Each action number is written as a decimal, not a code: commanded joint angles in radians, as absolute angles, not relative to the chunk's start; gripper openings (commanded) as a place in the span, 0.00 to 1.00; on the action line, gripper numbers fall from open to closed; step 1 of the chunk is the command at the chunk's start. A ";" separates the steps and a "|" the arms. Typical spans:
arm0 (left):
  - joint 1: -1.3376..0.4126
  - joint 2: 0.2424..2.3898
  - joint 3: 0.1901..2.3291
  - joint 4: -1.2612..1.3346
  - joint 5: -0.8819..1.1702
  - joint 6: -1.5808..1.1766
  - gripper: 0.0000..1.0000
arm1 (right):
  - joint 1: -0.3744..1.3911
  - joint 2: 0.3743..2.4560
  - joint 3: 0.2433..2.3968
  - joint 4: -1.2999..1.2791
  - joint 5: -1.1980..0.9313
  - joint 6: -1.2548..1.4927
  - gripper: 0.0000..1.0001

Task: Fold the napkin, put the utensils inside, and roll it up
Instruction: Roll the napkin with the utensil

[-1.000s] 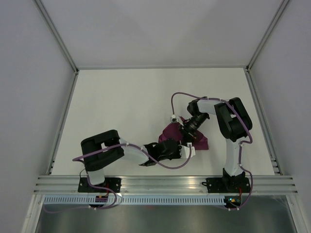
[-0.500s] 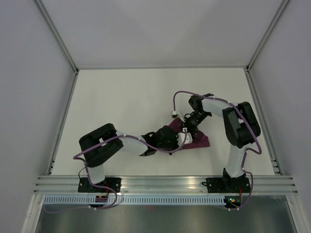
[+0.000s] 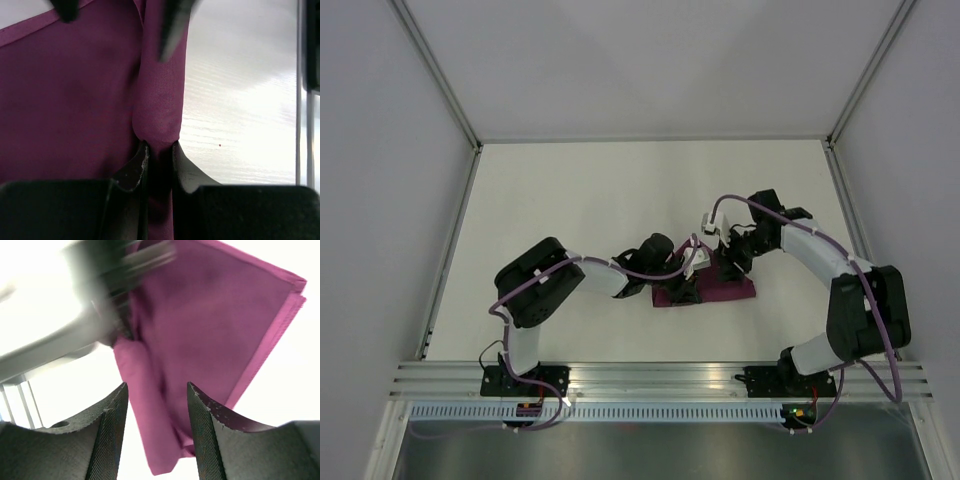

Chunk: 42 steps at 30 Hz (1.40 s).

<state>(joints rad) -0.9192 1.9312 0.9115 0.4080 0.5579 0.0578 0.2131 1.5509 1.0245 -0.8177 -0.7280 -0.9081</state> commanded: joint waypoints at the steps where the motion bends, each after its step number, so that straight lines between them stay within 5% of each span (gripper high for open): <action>1: -0.904 2.074 0.871 0.097 0.601 0.011 0.02 | 0.221 1.410 0.901 -0.683 -0.700 -0.926 0.56; 17: -0.816 2.201 1.003 -0.060 0.749 -0.063 0.02 | 0.443 1.108 0.490 -0.304 -0.461 -0.901 0.62; 26: -0.807 2.207 1.031 -0.086 0.742 -0.094 0.02 | 0.563 1.164 0.449 -0.183 -0.365 -0.861 0.60; 35: -0.787 2.180 1.025 -0.081 0.724 -0.156 0.07 | 0.595 1.249 0.440 -0.160 -0.347 -0.848 0.36; 42: -0.769 2.074 0.999 -0.034 0.707 -0.251 0.33 | 0.595 1.298 0.452 -0.178 -0.382 -0.836 0.17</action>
<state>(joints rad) -0.7776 2.0575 1.0702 0.1711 0.8860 -0.2077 0.5991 1.2556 0.4545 -0.1284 -0.3920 -0.8558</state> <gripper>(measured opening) 0.318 0.291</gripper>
